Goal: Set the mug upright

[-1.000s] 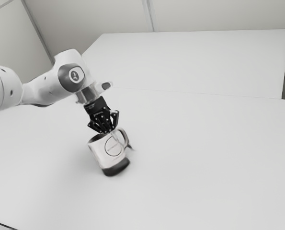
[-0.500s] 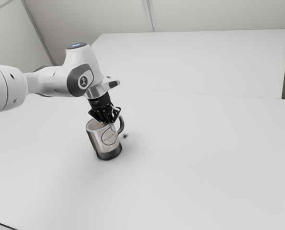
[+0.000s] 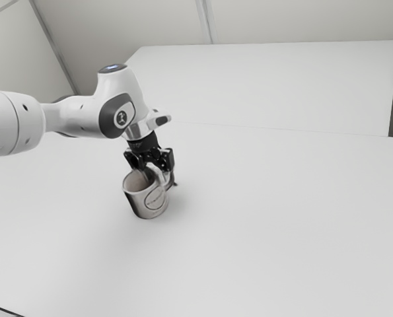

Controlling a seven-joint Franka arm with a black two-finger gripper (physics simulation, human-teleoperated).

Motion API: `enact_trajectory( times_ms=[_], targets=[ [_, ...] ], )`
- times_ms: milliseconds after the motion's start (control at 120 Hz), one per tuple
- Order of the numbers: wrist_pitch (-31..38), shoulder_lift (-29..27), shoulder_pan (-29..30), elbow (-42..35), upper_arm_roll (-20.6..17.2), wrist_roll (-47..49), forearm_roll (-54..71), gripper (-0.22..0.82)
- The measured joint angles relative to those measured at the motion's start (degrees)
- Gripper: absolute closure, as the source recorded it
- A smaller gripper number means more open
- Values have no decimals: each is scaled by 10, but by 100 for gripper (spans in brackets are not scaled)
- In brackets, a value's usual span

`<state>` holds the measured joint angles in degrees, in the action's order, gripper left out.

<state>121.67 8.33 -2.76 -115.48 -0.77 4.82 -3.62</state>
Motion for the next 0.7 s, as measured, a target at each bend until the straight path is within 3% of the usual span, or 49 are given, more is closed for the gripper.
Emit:
enact_trajectory(
  times_ms=[117, 258, 400, 700],
  targets=[
    [-3, -11, 0, 1, 0, -1, 1, 18],
    [-13, -41, 0, 0, 0, -2, 2, 9],
    [-28, -62, -9, 13, 7, -3, 5, 5],
    [-90, -65, -9, 123, 6, -4, 76, 1]
  ],
)
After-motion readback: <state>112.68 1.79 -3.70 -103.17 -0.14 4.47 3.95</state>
